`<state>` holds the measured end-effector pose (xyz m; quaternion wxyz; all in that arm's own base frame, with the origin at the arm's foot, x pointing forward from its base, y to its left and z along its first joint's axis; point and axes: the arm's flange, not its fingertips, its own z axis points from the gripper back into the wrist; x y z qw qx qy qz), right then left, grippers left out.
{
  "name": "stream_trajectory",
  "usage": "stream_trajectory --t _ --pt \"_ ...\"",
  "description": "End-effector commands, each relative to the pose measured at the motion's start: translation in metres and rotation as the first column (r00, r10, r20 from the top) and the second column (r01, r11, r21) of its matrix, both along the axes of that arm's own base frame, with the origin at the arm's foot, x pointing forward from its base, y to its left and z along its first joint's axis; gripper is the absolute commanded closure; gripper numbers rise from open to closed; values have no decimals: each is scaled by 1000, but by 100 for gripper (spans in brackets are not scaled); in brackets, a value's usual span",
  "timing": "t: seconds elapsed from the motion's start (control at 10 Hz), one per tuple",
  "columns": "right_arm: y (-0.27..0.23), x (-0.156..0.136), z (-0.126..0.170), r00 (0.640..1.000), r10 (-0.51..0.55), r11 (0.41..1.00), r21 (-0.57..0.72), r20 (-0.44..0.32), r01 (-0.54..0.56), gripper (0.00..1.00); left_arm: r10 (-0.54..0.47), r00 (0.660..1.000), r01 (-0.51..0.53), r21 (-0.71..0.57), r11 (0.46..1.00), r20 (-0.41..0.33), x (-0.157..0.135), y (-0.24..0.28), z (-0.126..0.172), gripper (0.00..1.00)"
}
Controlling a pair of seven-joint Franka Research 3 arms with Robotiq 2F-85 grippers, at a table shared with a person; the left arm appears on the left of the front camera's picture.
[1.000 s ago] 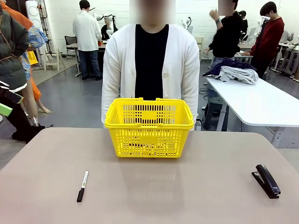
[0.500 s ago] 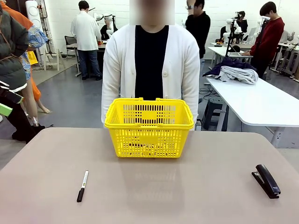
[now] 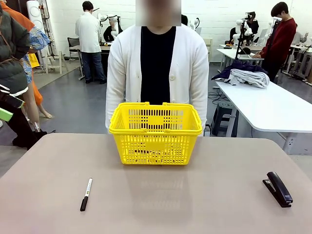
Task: Place the items the person wants into the basket.
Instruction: Pick up the item the person points to and place it in the Market Basket.
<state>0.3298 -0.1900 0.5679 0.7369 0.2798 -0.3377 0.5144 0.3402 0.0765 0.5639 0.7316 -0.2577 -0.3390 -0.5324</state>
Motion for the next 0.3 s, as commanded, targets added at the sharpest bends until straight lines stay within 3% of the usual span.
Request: stream_trajectory --t 0.0,0.2 --pt "-1 2 0 1000 16 1000 11 17 -17 0 -13 1000 14 -20 1000 15 0 1 0 0" --pt "-1 2 0 1000 16 1000 11 17 -17 0 -13 1000 14 -20 1000 15 0 1 0 0"
